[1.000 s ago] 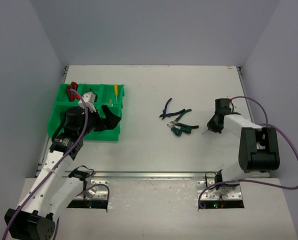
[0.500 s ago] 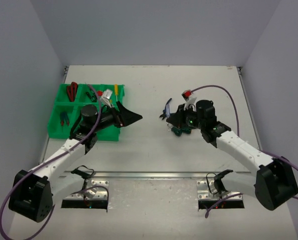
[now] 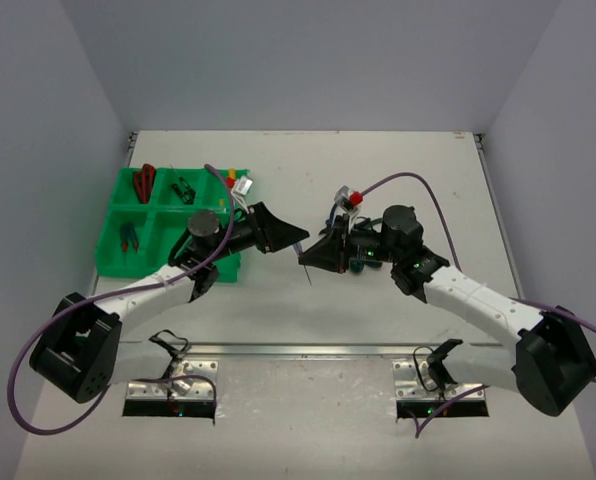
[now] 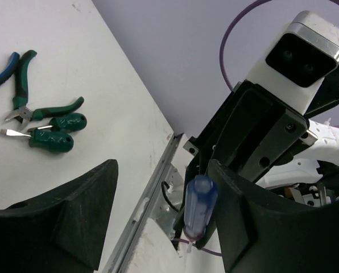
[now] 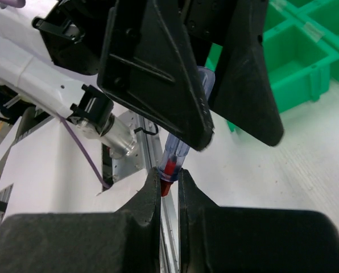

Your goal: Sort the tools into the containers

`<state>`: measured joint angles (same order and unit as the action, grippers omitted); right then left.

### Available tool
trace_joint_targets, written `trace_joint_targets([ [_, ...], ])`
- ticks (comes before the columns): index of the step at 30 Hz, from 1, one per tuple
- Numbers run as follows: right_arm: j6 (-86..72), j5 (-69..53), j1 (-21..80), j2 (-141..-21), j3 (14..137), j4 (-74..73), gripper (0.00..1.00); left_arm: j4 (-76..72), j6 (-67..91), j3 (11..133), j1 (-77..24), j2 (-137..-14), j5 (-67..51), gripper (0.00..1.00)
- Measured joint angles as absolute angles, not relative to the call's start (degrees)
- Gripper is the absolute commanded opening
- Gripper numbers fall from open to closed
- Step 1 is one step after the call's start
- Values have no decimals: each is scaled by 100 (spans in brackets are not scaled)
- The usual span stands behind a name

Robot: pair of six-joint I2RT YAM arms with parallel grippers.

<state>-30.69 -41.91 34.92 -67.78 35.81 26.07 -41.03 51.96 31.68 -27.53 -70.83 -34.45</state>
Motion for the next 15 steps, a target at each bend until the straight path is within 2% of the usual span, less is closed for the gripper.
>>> trace_joint_targets([
  [2, -3104, -4217, 3535, -6842, 3579, 2634, 0, -4190, 5247, 3269, -2855, -7171, -3425, 0],
  [3, -3119, -4218, 3545, -6878, 3577, 2619, 7, -4242, 5240, 3335, -2899, -7202, -3424, 0],
  [5, -3117, -4180, 3565, -6902, 3575, 2687, 62, -4244, 5253, 3445, -2953, -7251, -3397, 0],
  [6, -3134, -4135, 3571, -6898, 3575, 2697, 82, -4184, 5207, 3492, -2964, -7258, -3351, 0],
  [7, -3147, -4055, 3576, -6887, 3577, 2686, 89, -4091, 5148, 3536, -2967, -7258, -3296, 0],
  [8, -3133, -3919, 3582, -6871, 3582, 2630, 95, -3760, 5023, 3640, -2961, -7236, -3075, 0],
  [9, -3116, -3778, 3587, -6854, 3587, 2570, 97, -3405, 4891, 3752, -2955, -7211, -2836, 0],
  [11, -3051, -3232, 3619, -6775, 3694, 2018, 97, -2307, 4493, 4181, -2914, -7164, -2134, 0],
  [15, -3044, -1386, 3636, -6745, 4317, 388, 98, -183, 3664, 5433, -2395, -7157, -191, 0],
])
